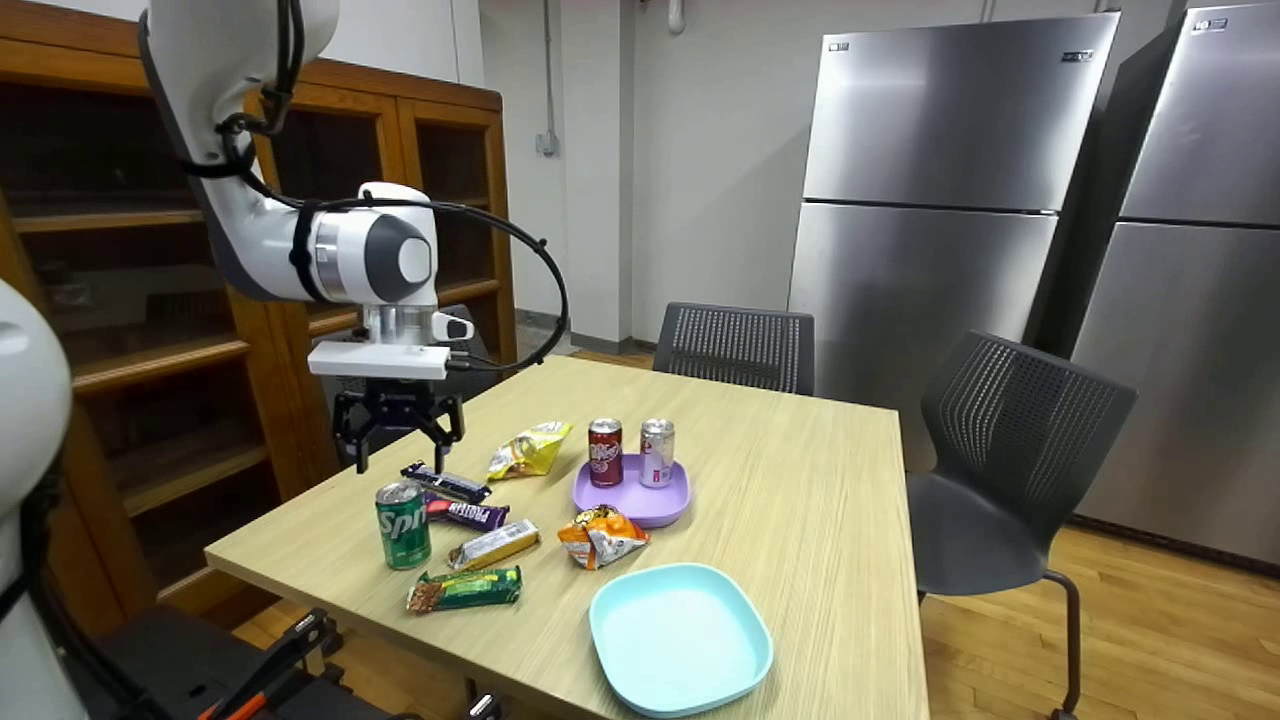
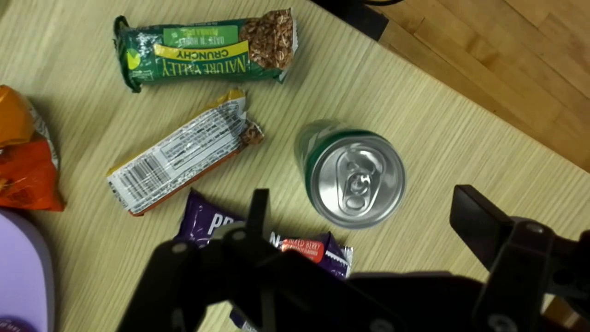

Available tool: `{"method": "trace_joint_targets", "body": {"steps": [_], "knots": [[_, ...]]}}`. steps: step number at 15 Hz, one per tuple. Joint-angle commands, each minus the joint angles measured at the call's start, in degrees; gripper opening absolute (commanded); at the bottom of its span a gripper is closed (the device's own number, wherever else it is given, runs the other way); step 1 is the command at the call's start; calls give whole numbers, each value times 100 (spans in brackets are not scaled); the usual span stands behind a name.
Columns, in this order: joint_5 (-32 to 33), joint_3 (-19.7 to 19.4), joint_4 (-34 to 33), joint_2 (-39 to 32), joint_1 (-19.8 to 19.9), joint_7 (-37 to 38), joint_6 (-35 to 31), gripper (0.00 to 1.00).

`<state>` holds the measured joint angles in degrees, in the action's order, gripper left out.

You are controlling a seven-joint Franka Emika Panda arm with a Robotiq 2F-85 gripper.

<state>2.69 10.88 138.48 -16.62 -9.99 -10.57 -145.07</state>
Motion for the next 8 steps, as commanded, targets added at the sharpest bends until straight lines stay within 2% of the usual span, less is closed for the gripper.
{"method": "trace_joint_targets", "body": {"steps": [1, 8], "knots": [[136, 64, 264, 2, -44, -19, -293, 100], [939, -236, 405, -286, -326, 520, -1008, 100]]}}
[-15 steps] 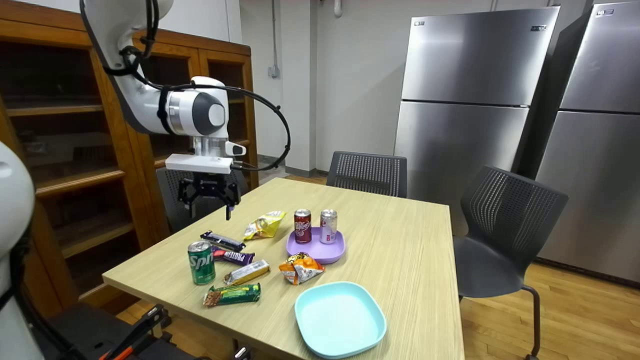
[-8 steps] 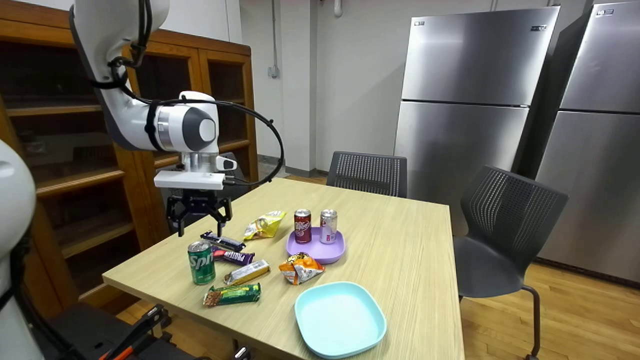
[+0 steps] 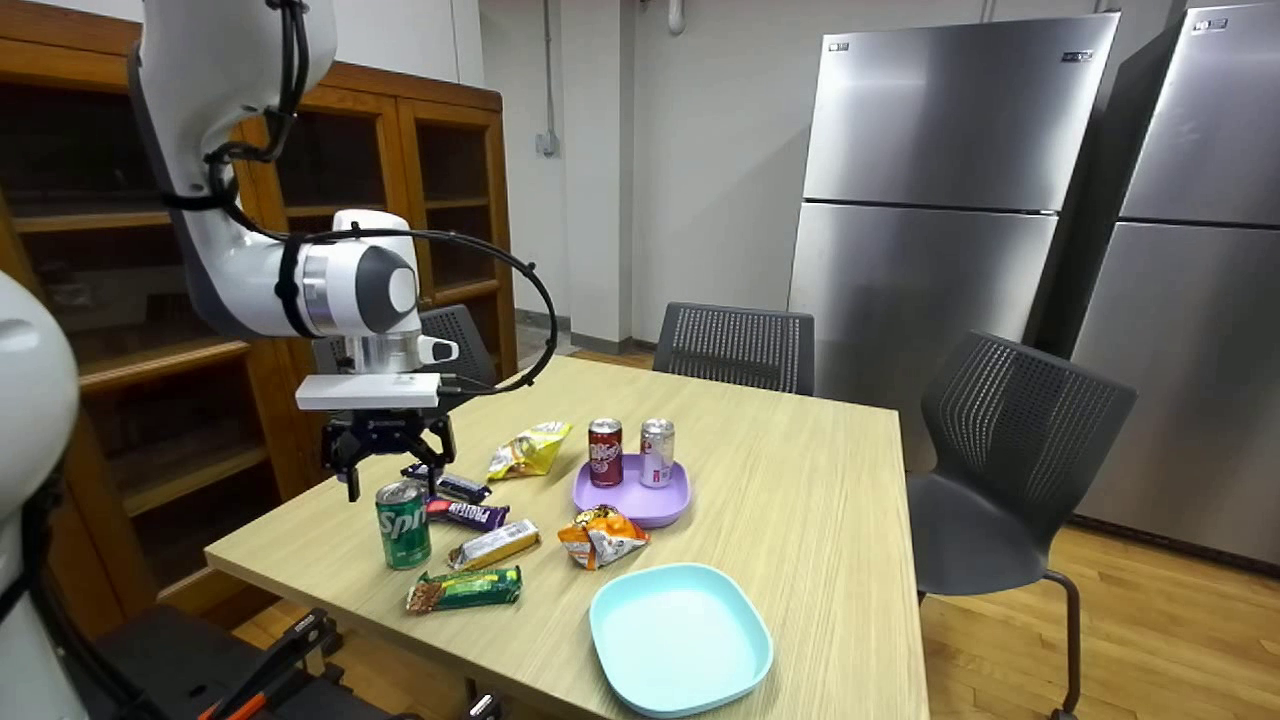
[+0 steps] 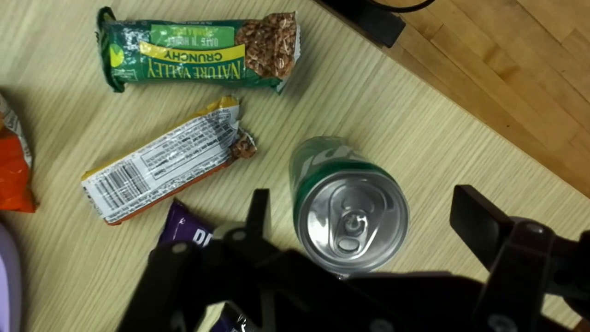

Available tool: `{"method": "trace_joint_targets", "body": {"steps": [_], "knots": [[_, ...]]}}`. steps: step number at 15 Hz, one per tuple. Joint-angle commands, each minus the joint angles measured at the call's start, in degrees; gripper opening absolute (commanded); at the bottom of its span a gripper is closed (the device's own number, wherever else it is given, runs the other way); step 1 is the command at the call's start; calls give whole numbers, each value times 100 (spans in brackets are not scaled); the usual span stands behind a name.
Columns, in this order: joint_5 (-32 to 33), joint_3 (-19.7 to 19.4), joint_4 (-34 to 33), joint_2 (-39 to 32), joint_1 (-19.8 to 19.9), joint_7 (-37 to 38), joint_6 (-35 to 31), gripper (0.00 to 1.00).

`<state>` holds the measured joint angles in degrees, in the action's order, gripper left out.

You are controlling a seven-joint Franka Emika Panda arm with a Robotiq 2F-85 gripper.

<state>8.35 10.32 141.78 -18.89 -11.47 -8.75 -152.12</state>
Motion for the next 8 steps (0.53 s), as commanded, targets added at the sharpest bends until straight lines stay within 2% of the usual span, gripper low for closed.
{"method": "trace_joint_targets", "body": {"steps": [1, 7, 8], "knots": [[461, -228, 68, -102, -212, 406, -374, 100], [677, -404, 16, -344, -368, 587, -636, 100], [685, -415, 9, -373, -380, 595, -670, 90]]}}
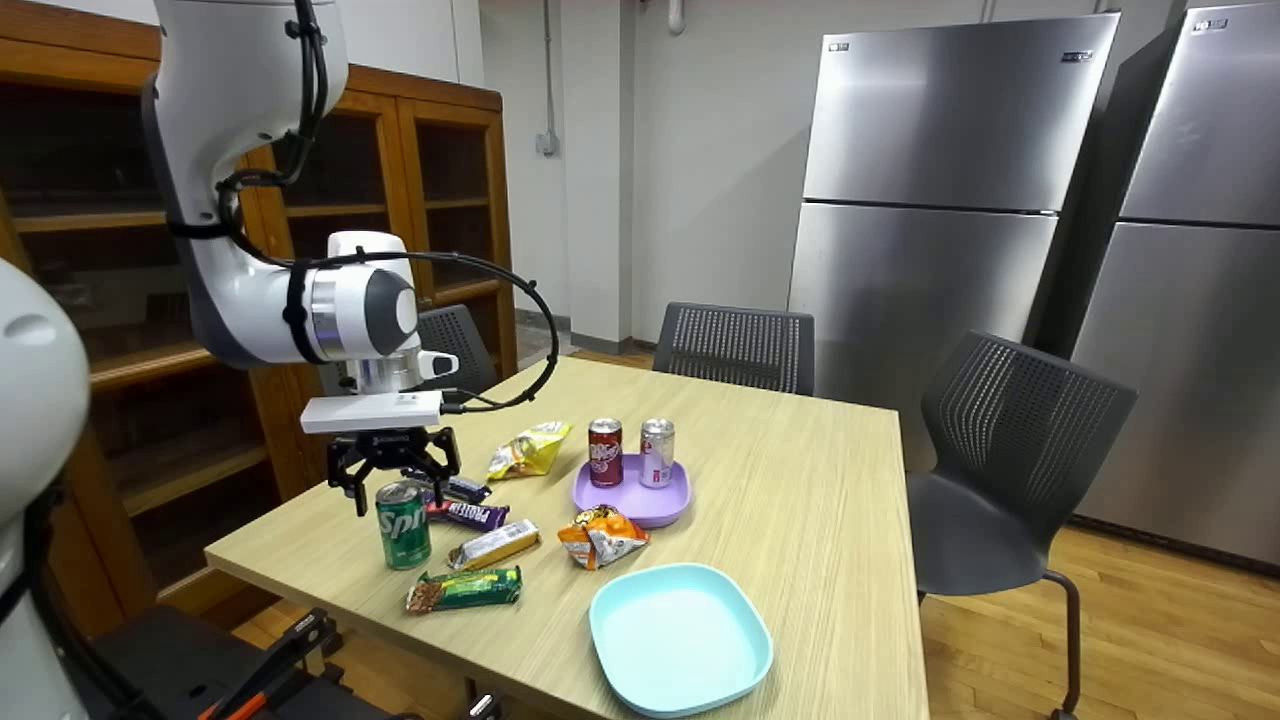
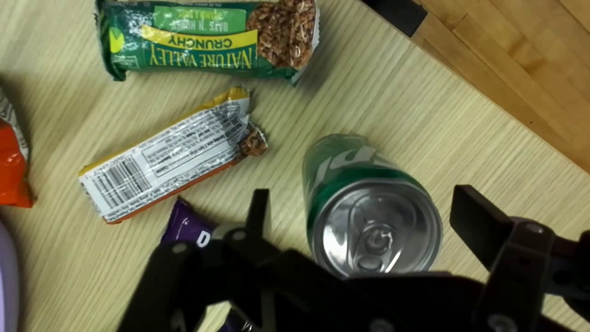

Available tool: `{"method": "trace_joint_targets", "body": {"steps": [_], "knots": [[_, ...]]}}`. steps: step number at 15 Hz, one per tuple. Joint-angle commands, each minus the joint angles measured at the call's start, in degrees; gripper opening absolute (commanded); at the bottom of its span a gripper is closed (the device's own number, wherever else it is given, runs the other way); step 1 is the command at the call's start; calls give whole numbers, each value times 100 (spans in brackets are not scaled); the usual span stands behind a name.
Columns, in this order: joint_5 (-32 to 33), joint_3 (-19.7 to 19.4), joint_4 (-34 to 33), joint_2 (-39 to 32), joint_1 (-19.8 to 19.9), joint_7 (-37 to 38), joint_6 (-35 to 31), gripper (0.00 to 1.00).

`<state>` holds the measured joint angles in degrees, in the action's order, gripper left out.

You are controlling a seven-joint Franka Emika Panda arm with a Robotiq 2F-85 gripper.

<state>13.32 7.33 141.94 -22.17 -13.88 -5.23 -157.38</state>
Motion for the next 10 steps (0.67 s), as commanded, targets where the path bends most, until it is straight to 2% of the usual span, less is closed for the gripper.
{"method": "trace_joint_targets", "body": {"steps": [1, 5, 10], "knots": [[208, -140, -16, -69, -161, 256, -174, 73], [73, -51, 4, 110, -118, 148, -144, 41], [-172, 159, 85, 750, 59, -26, 96, 38]]}}
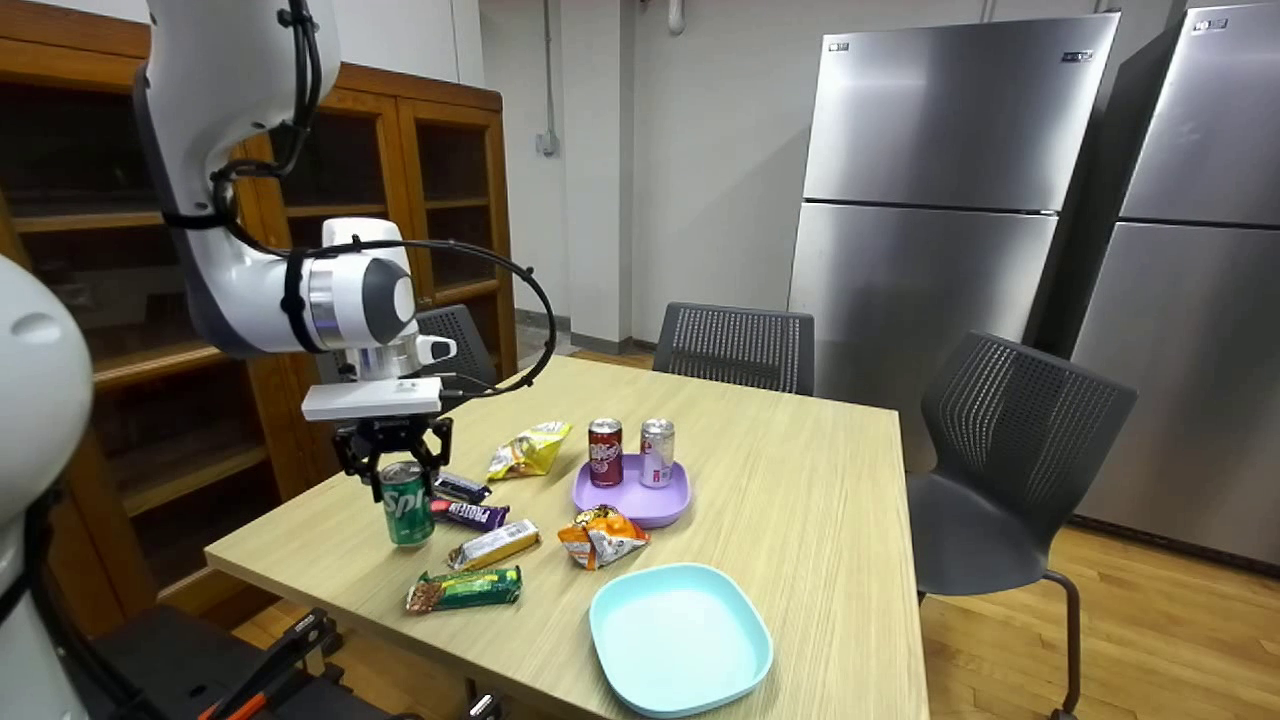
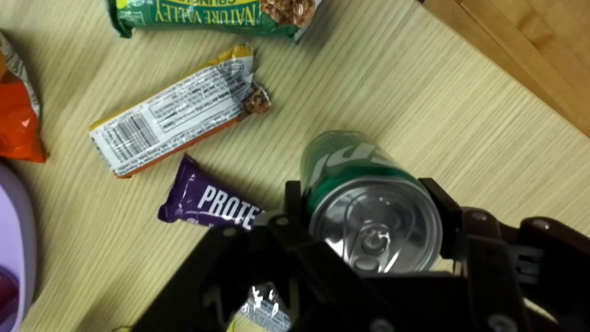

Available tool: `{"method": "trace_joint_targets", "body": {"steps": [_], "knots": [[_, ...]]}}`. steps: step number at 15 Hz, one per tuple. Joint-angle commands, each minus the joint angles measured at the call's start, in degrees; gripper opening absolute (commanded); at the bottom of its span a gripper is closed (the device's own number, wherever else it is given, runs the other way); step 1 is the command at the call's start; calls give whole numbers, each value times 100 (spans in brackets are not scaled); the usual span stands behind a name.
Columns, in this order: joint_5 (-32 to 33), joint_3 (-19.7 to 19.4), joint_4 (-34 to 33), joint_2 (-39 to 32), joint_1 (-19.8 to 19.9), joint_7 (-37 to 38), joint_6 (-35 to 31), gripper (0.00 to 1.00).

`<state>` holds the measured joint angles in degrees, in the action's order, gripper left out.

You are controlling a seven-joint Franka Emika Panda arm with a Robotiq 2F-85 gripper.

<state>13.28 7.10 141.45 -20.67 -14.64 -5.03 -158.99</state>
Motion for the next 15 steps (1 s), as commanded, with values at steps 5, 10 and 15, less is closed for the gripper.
{"method": "trace_joint_targets", "body": {"steps": [5, 10, 15], "knots": [[-627, 287, 163, 1171, 479, -467, 482, 38], [-1155, 120, 61, 1545, 1011, -1418, 806, 38], [-1601, -185, -154, 1607, 1506, -2399, 963, 38]]}}
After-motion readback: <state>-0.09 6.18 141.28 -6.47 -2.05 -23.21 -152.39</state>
